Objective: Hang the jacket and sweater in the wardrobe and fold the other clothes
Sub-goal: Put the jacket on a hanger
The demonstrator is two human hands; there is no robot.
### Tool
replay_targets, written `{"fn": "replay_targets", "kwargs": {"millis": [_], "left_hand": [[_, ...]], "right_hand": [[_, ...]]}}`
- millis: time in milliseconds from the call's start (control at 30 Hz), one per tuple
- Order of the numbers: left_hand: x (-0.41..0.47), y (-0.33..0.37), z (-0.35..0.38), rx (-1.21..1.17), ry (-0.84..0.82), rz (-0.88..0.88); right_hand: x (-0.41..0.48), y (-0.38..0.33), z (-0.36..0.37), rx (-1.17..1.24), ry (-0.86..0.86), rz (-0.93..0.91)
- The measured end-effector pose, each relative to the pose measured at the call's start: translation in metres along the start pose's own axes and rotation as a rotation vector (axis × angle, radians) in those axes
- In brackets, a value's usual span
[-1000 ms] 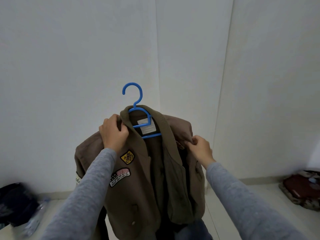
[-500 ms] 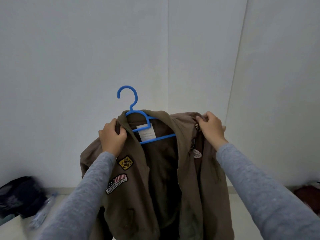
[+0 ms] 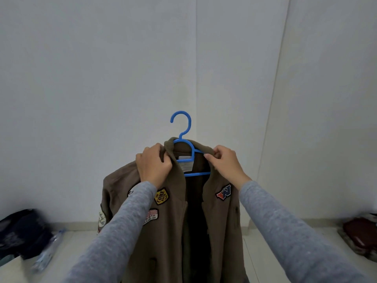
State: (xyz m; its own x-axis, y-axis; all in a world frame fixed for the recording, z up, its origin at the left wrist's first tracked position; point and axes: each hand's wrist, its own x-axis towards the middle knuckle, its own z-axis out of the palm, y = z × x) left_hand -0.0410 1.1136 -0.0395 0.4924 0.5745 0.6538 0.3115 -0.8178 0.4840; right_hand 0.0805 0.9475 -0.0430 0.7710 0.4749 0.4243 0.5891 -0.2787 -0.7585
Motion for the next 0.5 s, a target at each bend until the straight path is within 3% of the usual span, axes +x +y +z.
{"fn": "replay_targets", "kwargs": {"millis": [167,267,433,500], "left_hand": [[-0.007,0.005,0.005,-0.004,0.021,-0.028],[-0.006,0.004,0.003,-0.039,0.005,0.005],[-0.005,0.002,0.001,-0.124,-0.015,0.035],[-0.007,0.002,0.000,-0.160,-0.034,0.050]], "right_hand": [[-0.006,-0.020,0.004,-0.176,-0.091,-0.271],[-0.007,-0.019,0.001,-0.271,-0.194,-0.333],[-0.001,-0.024,0.001,-0.192,0.084,-0.184],[0.004,-0.031,0.000,-0.307,0.027,-0.070]]}}
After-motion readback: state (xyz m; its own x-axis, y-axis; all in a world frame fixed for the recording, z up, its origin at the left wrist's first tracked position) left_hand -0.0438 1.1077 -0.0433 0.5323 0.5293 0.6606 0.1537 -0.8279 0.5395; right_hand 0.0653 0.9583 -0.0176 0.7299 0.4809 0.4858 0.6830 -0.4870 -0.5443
